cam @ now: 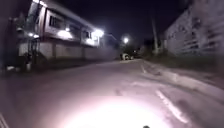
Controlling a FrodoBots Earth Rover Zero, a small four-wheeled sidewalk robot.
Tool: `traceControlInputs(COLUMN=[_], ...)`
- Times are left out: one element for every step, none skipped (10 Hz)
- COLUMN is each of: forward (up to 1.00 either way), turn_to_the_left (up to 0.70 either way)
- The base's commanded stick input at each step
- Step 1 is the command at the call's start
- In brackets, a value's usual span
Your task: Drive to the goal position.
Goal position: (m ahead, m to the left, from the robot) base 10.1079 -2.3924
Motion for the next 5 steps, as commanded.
traceControlInputs(forward=[0.70, 0.70, 0.70, 0.70, 0.70], turn_to_the_left=[0.00, 0.00, 0.00, -0.35, -0.34])
